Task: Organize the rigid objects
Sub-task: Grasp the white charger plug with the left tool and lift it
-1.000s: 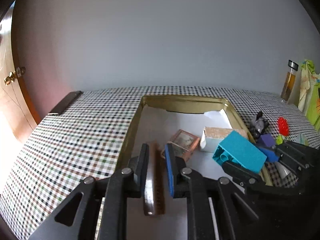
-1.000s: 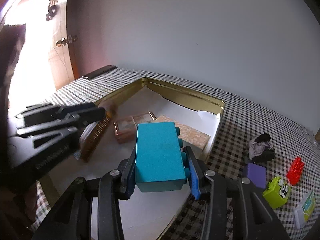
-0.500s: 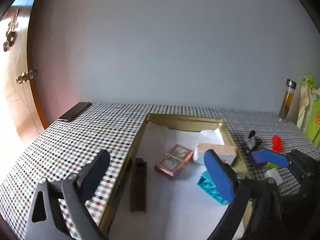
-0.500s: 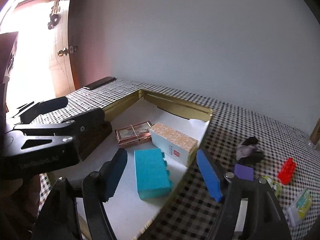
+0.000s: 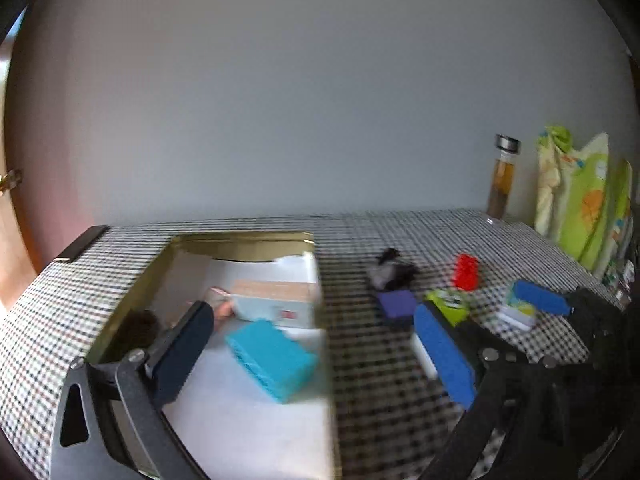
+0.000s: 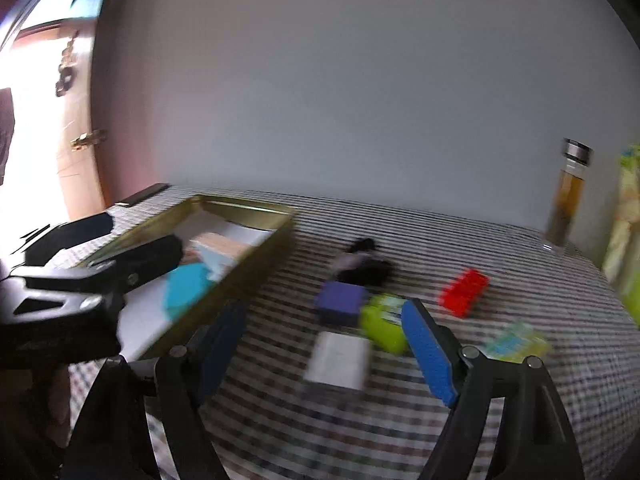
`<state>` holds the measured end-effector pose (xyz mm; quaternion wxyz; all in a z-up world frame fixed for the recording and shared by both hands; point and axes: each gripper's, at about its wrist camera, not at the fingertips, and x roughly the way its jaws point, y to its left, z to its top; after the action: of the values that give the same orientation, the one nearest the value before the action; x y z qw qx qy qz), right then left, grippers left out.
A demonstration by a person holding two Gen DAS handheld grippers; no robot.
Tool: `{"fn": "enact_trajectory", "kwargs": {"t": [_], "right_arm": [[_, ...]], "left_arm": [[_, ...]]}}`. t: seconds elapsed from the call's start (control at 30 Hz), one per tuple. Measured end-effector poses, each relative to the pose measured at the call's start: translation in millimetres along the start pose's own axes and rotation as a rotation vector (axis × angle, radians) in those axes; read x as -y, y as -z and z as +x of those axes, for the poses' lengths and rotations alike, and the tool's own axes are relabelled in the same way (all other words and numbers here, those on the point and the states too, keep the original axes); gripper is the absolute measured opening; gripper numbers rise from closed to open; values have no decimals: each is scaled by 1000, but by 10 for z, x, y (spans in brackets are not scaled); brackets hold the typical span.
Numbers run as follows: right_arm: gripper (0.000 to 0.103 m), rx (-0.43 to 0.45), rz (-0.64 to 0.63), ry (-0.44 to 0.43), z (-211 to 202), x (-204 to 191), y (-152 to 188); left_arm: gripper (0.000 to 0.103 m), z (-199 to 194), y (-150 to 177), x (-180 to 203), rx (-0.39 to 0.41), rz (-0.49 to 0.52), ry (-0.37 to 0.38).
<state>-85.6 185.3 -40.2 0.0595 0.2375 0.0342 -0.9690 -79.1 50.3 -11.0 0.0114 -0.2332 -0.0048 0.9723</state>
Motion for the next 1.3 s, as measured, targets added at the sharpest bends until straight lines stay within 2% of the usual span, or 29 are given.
{"fn": "enact_trajectory", "kwargs": {"t": [0.13,0.3,0.43,0.53,0.7,0.77,0.87,0.9,0.93,1.0,1.1,1.2,1.3], "right_arm": [[85,-3,43,114,-73,339,56],[86,-11,120,198,-98,721,85],[86,-35,206,230,-99,999,126],[90,-52,225,238,-84,1039,135],[91,-63,230,235,-63,1043,131],[91,-70,239,231,-45,1070,131],[91,-99,265,229,22,1137,135],[91,-116,274,228,60,1157,139],[91,-143,286,229,115,1187,145],[91,-180,305,224,187,1237,159],[91,-178,338,224,203,1313,162],[91,-192,362,244,275,1355,156],[91,-244,332,254,426,1280,114]], "left_arm": [[102,57,11,255,-36,30,43],[102,157,31,539,-68,79,59],[102,349,64,712,-147,101,76],[101,508,101,834,-211,126,76],[98,703,129,959,-293,150,106],[92,786,144,975,-332,149,107],[59,902,163,980,-391,141,140],[43,948,177,978,-417,136,161],[37,961,180,979,-421,132,168],[37,948,171,957,-413,123,173],[37,914,166,900,-400,91,187],[37,856,138,844,-365,68,179],[37,754,104,774,-312,49,160]]}}
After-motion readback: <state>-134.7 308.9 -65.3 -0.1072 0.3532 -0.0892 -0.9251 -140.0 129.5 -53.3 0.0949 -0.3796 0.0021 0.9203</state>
